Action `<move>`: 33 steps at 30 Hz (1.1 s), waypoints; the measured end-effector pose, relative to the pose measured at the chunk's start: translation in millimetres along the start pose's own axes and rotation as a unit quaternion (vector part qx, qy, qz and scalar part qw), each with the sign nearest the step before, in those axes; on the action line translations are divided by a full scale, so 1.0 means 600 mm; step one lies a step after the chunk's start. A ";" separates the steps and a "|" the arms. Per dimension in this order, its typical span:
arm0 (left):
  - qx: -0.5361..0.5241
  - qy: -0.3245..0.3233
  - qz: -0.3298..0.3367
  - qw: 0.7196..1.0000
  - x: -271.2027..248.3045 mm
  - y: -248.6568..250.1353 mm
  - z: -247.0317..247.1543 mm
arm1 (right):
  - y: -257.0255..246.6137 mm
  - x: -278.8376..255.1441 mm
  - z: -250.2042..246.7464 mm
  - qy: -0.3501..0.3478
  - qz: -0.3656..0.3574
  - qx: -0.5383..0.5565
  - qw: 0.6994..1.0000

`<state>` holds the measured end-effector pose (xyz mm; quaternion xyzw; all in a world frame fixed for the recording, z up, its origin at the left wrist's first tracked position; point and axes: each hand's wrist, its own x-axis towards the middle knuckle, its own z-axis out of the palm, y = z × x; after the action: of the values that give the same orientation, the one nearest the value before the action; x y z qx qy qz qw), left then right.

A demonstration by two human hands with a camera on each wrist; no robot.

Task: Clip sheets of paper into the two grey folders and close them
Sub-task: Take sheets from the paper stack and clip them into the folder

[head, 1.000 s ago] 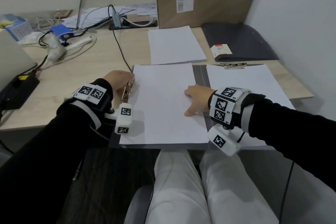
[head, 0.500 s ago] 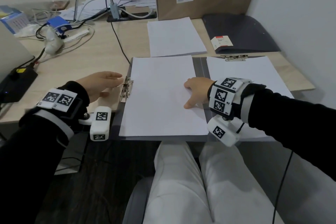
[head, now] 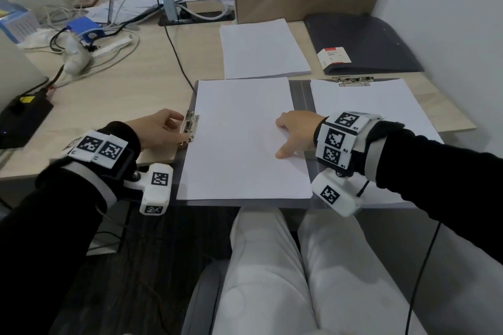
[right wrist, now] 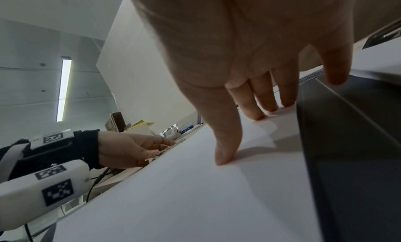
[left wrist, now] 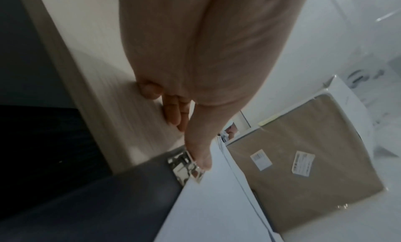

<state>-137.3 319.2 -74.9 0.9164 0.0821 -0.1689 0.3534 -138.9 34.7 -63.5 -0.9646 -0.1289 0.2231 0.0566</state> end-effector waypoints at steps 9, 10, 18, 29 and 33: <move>0.109 0.056 -0.004 0.992 0.003 -0.006 0.000 | 0.000 -0.011 -0.003 0.004 -0.019 -0.011 1.000; 0.114 0.059 -0.003 0.992 0.003 -0.006 -0.001 | 0.001 -0.012 -0.002 0.009 -0.020 -0.012 1.000; 0.159 0.069 -0.021 0.985 -0.001 -0.005 0.001 | 0.003 -0.014 0.001 0.013 -0.015 -0.007 1.000; 0.127 0.069 -0.032 0.989 -0.013 -0.002 0.004 | 0.005 -0.016 0.000 0.010 -0.009 -0.006 1.000; 0.064 0.053 -0.054 0.995 -0.011 0.010 0.010 | 0.005 -0.015 0.000 0.014 -0.008 0.001 1.000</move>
<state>-143.4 310.5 -73.0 0.9391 0.1396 -0.1437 0.2793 -146.3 29.5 -60.3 -0.9664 -0.1359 0.2093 0.0610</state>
